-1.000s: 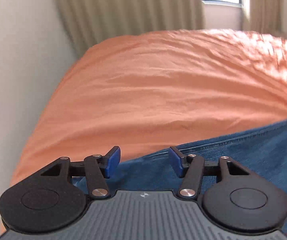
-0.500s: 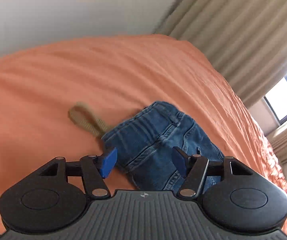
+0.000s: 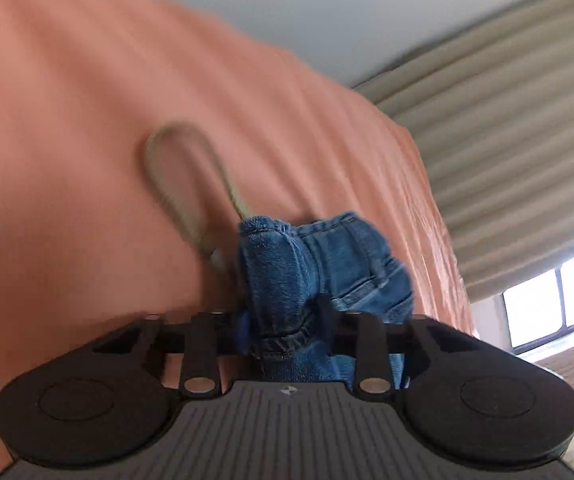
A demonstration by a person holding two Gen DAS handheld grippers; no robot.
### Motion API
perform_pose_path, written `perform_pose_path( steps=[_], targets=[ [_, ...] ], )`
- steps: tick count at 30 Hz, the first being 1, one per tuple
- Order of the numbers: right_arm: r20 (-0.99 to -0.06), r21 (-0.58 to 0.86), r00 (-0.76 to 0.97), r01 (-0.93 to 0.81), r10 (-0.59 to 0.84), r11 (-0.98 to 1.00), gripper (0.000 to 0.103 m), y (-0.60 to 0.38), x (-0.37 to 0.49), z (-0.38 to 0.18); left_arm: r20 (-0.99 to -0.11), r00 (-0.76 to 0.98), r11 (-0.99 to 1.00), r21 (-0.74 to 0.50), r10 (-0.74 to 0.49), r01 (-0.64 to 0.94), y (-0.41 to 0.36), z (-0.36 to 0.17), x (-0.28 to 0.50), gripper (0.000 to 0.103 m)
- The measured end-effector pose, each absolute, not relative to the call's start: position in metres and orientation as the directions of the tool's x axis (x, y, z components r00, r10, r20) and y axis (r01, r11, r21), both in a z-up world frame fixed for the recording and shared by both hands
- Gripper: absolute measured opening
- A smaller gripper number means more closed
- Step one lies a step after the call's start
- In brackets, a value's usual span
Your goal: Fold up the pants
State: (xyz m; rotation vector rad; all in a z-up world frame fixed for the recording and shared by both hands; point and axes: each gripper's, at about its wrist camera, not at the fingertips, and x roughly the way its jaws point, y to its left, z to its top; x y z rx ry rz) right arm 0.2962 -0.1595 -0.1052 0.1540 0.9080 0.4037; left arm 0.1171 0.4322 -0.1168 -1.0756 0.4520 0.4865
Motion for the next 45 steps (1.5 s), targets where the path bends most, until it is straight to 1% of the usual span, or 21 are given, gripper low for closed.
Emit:
perform_pose_path(
  steps=[1, 4, 6, 8, 10, 12, 14, 17, 18, 20, 22, 23, 24, 25, 28, 31, 34, 36, 39, 43, 45],
  targets=[
    [-0.733, 0.307, 0.544, -0.272, 0.409, 0.912, 0.058, -0.161, 0.297, -0.105, -0.558, 0.811, 0.456, -0.683, 0.178, -0.570, 0.427, -0.097, 0.118, 0.018],
    [-0.736, 0.328, 0.531, -0.261, 0.419, 0.908, 0.058, -0.165, 0.298, -0.106, -0.516, 0.821, 0.594, -0.591, 0.242, -0.546, 0.405, -0.042, 0.123, 0.017],
    [-0.744, 0.320, 0.523, -0.267, 0.416, 0.909, 0.058, -0.165, 0.298, -0.107, -0.510, 0.807, 0.653, -0.507, 0.299, -0.562, 0.396, -0.030, 0.131, 0.016],
    [-0.755, 0.297, 0.520, -0.274, 0.401, 0.915, 0.058, -0.164, 0.298, -0.108, -0.556, 0.760, 0.677, -0.418, 0.336, -0.605, 0.399, -0.041, 0.146, 0.016],
    [-0.755, 0.284, 0.524, -0.279, 0.393, 0.917, 0.058, -0.166, 0.299, -0.110, -0.625, 0.699, 0.656, -0.371, 0.346, -0.657, 0.409, -0.066, 0.159, 0.017],
    [-0.761, 0.281, 0.526, -0.260, 0.380, 0.924, 0.058, -0.171, 0.302, -0.112, -0.672, 0.649, 0.641, -0.329, 0.357, -0.694, 0.415, -0.089, 0.171, 0.017],
    [-0.759, 0.298, 0.531, -0.231, 0.376, 0.926, 0.058, -0.180, 0.305, -0.114, -0.696, 0.616, 0.634, -0.297, 0.369, -0.714, 0.411, -0.107, 0.175, 0.017],
    [-0.766, 0.279, 0.555, -0.169, 0.325, 0.945, 0.058, -0.198, 0.309, -0.115, -0.709, 0.595, 0.636, -0.269, 0.377, -0.723, 0.406, -0.113, 0.183, 0.019],
    [-0.767, 0.288, 0.557, -0.145, 0.319, 0.946, 0.058, -0.205, 0.311, -0.116, -0.716, 0.580, 0.658, -0.224, 0.389, -0.718, 0.398, -0.110, 0.191, 0.022],
    [-0.761, 0.331, 0.563, -0.093, 0.324, 0.939, 0.057, -0.219, 0.315, -0.114, -0.716, 0.551, 0.702, -0.120, 0.429, -0.702, 0.383, -0.100, 0.206, 0.033],
    [-0.747, 0.372, 0.580, -0.039, 0.324, 0.927, 0.058, -0.233, 0.316, -0.108, -0.710, 0.540, 0.713, -0.075, 0.453, -0.697, 0.379, -0.089, 0.202, 0.046],
    [-0.738, 0.378, 0.597, -0.020, 0.315, 0.925, 0.058, -0.241, 0.315, -0.103, -0.709, 0.535, 0.710, -0.069, 0.459, -0.700, 0.377, -0.084, 0.202, 0.051],
    [-0.726, 0.381, 0.620, -0.001, 0.299, 0.925, 0.058, -0.250, 0.314, -0.097, -0.702, 0.528, 0.701, -0.057, 0.478, -0.710, 0.375, -0.076, 0.197, 0.059],
    [-0.712, 0.386, 0.642, 0.022, 0.283, 0.922, 0.058, -0.261, 0.312, -0.091, -0.686, 0.525, 0.690, -0.047, 0.504, -0.723, 0.371, -0.069, 0.198, 0.062],
    [-0.680, 0.442, 0.694, 0.128, 0.239, 0.888, 0.058, -0.304, 0.313, -0.079, -0.634, 0.542, 0.690, -0.019, 0.551, -0.723, 0.353, -0.048, 0.182, 0.063],
    [-0.669, 0.518, 0.711, 0.236, 0.218, 0.822, 0.049, -0.355, 0.321, -0.076, -0.618, 0.595, 0.737, -0.035, 0.514, -0.674, 0.329, -0.029, 0.175, 0.063],
    [-0.650, 0.572, 0.731, 0.291, 0.207, 0.767, 0.048, -0.409, 0.328, -0.074, -0.622, 0.655, 0.802, -0.072, 0.429, -0.593, 0.301, -0.012, 0.163, 0.063],
    [-0.650, 0.583, 0.736, 0.322, 0.191, 0.746, 0.048, -0.444, 0.332, -0.076, -0.624, 0.686, 0.841, -0.082, 0.375, -0.535, 0.274, -0.007, 0.169, 0.062],
    [-0.654, 0.613, 0.728, 0.352, 0.204, 0.707, 0.047, -0.489, 0.335, -0.085, -0.637, 0.705, 0.884, -0.077, 0.312, -0.461, 0.240, -0.010, 0.183, 0.062],
    [-0.654, 0.656, 0.718, 0.381, 0.237, 0.652, 0.036, -0.530, 0.340, -0.109, -0.650, 0.715, 0.920, -0.064, 0.256, -0.387, 0.197, -0.022, 0.211, 0.062],
    [-0.643, 0.681, 0.719, 0.379, 0.264, 0.626, 0.035, -0.543, 0.345, -0.124, -0.658, 0.716, 0.928, -0.069, 0.233, -0.365, 0.183, -0.028, 0.222, 0.062]
  ],
)
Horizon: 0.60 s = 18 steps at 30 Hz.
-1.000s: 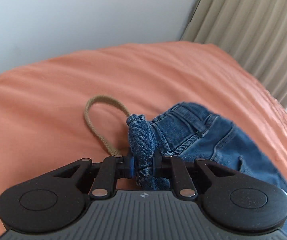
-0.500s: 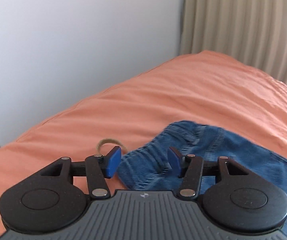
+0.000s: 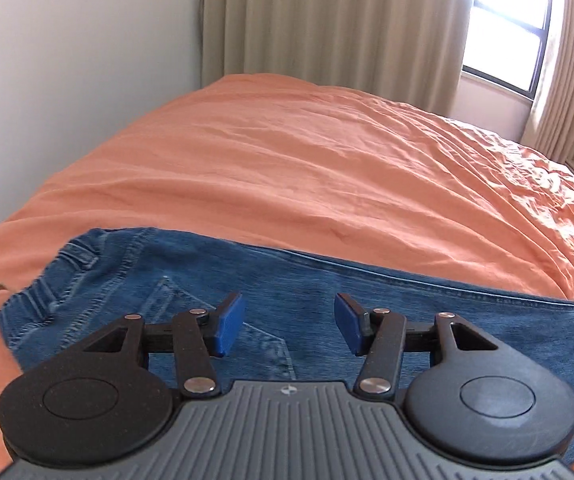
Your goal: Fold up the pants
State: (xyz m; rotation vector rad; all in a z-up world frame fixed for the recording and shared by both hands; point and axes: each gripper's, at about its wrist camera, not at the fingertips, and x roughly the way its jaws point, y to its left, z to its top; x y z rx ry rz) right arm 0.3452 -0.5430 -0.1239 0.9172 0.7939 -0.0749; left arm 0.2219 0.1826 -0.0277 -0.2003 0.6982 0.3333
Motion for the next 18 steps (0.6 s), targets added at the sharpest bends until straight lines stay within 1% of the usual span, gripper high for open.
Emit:
perform_pose_path(
  steps=[3, 6, 9, 10, 13, 15, 16, 18],
  targets=[
    [-0.636, 0.708, 0.714, 0.388, 0.293, 0.590, 0.035, -0.553, 0.357, -0.148, -0.672, 0.715, 0.933, -0.100, 0.192, -0.345, 0.169, -0.038, 0.234, 0.061],
    [-0.588, 0.774, 0.733, 0.388, 0.341, 0.500, 0.032, -0.564, 0.366, -0.173, -0.698, 0.701, 0.937, -0.127, 0.148, -0.324, 0.158, -0.049, 0.243, 0.060],
    [-0.539, 0.824, 0.754, 0.379, 0.376, 0.421, 0.010, -0.571, 0.367, -0.181, -0.704, 0.696, 0.943, -0.118, 0.140, -0.310, 0.147, -0.055, 0.244, 0.060],
    [-0.525, 0.830, 0.763, 0.363, 0.377, 0.423, 0.000, -0.572, 0.365, -0.177, -0.707, 0.694, 0.945, -0.119, 0.135, -0.304, 0.144, -0.056, 0.244, 0.060],
    [-0.479, 0.829, 0.800, 0.278, 0.360, 0.486, 0.000, -0.571, 0.353, -0.144, -0.703, 0.700, 0.946, -0.126, 0.126, -0.298, 0.139, -0.058, 0.245, 0.057],
    [-0.476, 0.799, 0.808, 0.234, 0.346, 0.553, 0.000, -0.568, 0.346, -0.121, -0.700, 0.704, 0.948, -0.134, 0.116, -0.290, 0.134, -0.059, 0.246, 0.056],
    [-0.489, 0.771, 0.807, 0.224, 0.330, 0.596, 0.000, -0.565, 0.345, -0.115, -0.701, 0.705, 0.950, -0.138, 0.106, -0.280, 0.131, -0.060, 0.248, 0.056],
    [-0.566, 0.712, 0.768, 0.274, 0.299, 0.646, 0.000, -0.563, 0.351, -0.124, -0.709, 0.698, 0.956, -0.132, 0.093, -0.262, 0.122, -0.065, 0.252, 0.056]
  ],
)
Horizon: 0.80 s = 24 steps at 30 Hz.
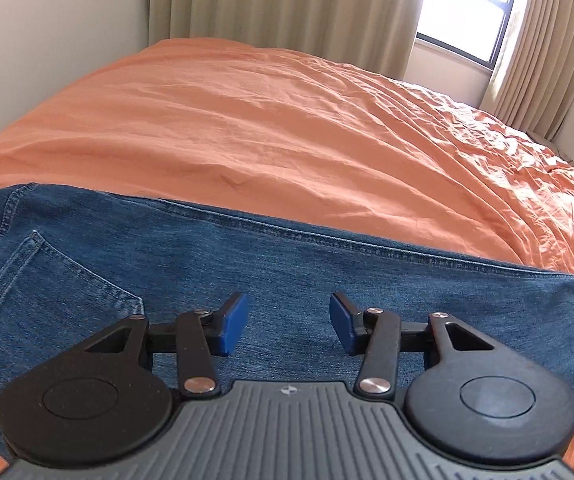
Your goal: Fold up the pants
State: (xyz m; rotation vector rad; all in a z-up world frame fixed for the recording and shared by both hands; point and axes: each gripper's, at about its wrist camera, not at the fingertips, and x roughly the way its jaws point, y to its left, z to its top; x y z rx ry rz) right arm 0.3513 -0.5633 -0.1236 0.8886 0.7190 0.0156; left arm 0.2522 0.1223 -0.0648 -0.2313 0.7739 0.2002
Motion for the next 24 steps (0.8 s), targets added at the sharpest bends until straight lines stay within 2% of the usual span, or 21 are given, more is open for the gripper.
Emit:
perform_pose_path(
  steps=[3, 7, 9, 11, 12, 15, 18, 21, 22, 24],
  targets=[
    [-0.627, 0.710, 0.723, 0.376, 0.291, 0.596, 0.000, -0.571, 0.350, -0.151, -0.724, 0.688, 0.970, -0.120, 0.059, -0.210, 0.105, -0.069, 0.258, 0.053],
    [-0.621, 0.710, 0.730, 0.370, 0.285, 0.598, 0.002, -0.574, 0.345, -0.151, -0.730, 0.683, 0.986, -0.115, 0.000, -0.122, 0.079, -0.066, 0.264, 0.053],
    [-0.613, 0.716, 0.736, 0.363, 0.288, 0.596, 0.010, -0.574, 0.338, -0.143, -0.730, 0.683, 0.989, -0.125, -0.036, -0.081, 0.066, -0.064, 0.267, 0.053],
    [-0.603, 0.722, 0.738, 0.344, 0.303, 0.600, 0.042, -0.575, 0.328, -0.137, -0.732, 0.676, 0.988, -0.148, -0.084, -0.038, 0.054, -0.064, 0.271, 0.053],
    [-0.603, 0.727, 0.734, 0.344, 0.312, 0.594, 0.046, -0.577, 0.321, -0.136, -0.733, 0.673, 0.988, -0.154, -0.098, -0.024, 0.046, -0.065, 0.273, 0.053],
    [-0.589, 0.767, 0.721, 0.354, 0.366, 0.536, 0.046, -0.581, 0.312, -0.146, -0.737, 0.658, 0.982, -0.188, -0.153, 0.017, 0.026, -0.069, 0.282, 0.049],
    [-0.571, 0.800, 0.710, 0.367, 0.413, 0.475, 0.046, -0.582, 0.315, -0.167, -0.745, 0.648, 0.985, -0.166, -0.155, 0.044, 0.002, -0.073, 0.293, 0.043],
    [-0.533, 0.835, 0.733, 0.374, 0.424, 0.403, 0.043, -0.584, 0.325, -0.185, -0.756, 0.625, 0.979, -0.188, -0.196, 0.080, -0.019, -0.077, 0.306, 0.041],
    [-0.514, 0.850, 0.744, 0.374, 0.427, 0.372, 0.040, -0.585, 0.328, -0.190, -0.756, 0.620, 0.976, -0.200, -0.211, 0.089, -0.026, -0.078, 0.310, 0.041],
    [-0.495, 0.865, 0.752, 0.378, 0.436, 0.329, 0.027, -0.589, 0.335, -0.196, -0.752, 0.615, 0.970, -0.218, -0.235, 0.104, -0.038, -0.081, 0.318, 0.041]
  ],
)
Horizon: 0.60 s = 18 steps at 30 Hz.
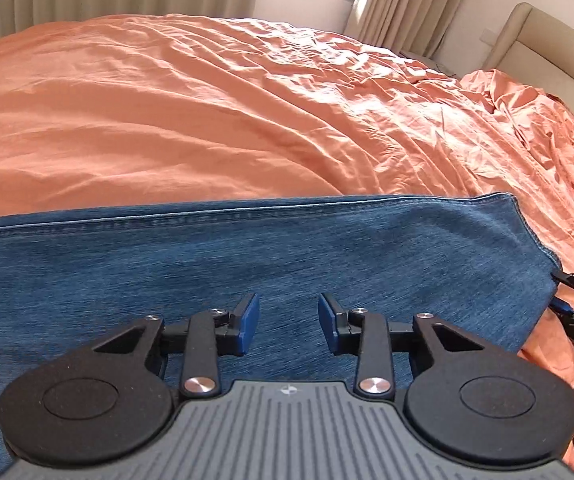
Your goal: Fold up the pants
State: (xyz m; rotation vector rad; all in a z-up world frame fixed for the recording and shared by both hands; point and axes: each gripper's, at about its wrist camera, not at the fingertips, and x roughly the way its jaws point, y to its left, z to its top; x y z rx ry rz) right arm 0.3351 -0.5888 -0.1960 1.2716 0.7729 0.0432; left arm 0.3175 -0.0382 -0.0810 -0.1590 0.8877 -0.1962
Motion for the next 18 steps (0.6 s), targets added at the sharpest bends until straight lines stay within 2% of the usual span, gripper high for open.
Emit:
perform_pose_path(
  steps=[2, 4, 6, 10, 15, 18],
  targets=[
    [-0.486, 0.870, 0.752, 0.368, 0.446, 0.328, 0.009, -0.591, 0.340, -0.193, -0.748, 0.612, 0.965, -0.230, -0.256, 0.123, -0.049, -0.084, 0.327, 0.040],
    [-0.473, 0.863, 0.770, 0.305, 0.428, 0.403, 0.004, -0.589, 0.338, -0.179, -0.741, 0.614, 0.962, -0.232, -0.270, 0.143, -0.058, -0.088, 0.338, 0.037],
    [-0.473, 0.838, 0.784, 0.259, 0.402, 0.481, 0.004, -0.582, 0.337, -0.167, -0.747, 0.603, 0.959, -0.226, -0.282, 0.169, -0.069, -0.093, 0.354, 0.036],
    [-0.480, 0.823, 0.789, 0.253, 0.383, 0.509, 0.004, -0.578, 0.338, -0.165, -0.751, 0.602, 0.962, -0.202, -0.271, 0.181, -0.088, -0.106, 0.386, 0.033],
    [-0.481, 0.808, 0.788, 0.231, 0.383, 0.542, 0.004, -0.575, 0.340, -0.163, -0.790, 0.581, 0.979, -0.130, -0.197, 0.155, -0.100, -0.126, 0.424, 0.021],
    [-0.487, 0.805, 0.784, 0.231, 0.386, 0.546, 0.004, -0.575, 0.346, -0.164, -0.798, 0.576, 0.982, -0.099, -0.176, 0.162, -0.105, -0.133, 0.433, 0.020]
  ],
)
